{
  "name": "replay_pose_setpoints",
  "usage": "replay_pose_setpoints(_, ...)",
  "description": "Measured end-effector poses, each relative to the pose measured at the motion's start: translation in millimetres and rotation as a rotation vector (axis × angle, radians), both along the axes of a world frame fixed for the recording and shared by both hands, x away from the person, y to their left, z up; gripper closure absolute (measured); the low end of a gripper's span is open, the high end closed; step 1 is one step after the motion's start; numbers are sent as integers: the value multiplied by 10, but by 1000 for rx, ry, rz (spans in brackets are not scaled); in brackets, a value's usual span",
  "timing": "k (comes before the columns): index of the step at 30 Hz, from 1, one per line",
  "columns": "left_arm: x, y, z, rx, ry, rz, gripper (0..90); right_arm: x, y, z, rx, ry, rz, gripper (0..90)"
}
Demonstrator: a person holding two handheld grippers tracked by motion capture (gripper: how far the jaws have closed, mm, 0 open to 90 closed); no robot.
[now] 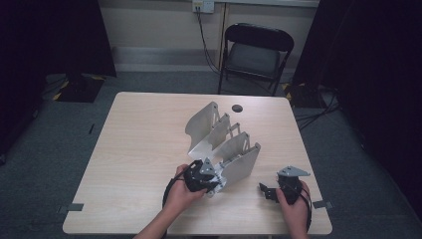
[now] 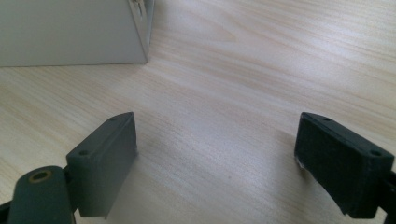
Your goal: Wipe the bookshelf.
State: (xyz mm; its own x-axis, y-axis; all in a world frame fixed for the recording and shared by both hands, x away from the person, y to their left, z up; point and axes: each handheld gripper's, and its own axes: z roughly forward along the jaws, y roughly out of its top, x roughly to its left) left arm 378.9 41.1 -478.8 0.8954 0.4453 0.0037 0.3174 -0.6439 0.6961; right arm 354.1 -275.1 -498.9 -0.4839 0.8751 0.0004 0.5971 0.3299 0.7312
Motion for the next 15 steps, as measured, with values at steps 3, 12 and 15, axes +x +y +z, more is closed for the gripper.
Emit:
replay_pose_setpoints(3, 14, -41, -10, -13, 8, 7, 723, 0, 0, 0, 0, 0, 0, 124)
replay_pose_setpoints(12, 34, -74, -30, -15, 11, 8, 708, 0, 0, 0, 0, 0, 1, 124)
replay_pose_setpoints(15, 19, -54, -19, -12, 34, 0, 731, 0, 0, 0, 0, 0, 1, 124)
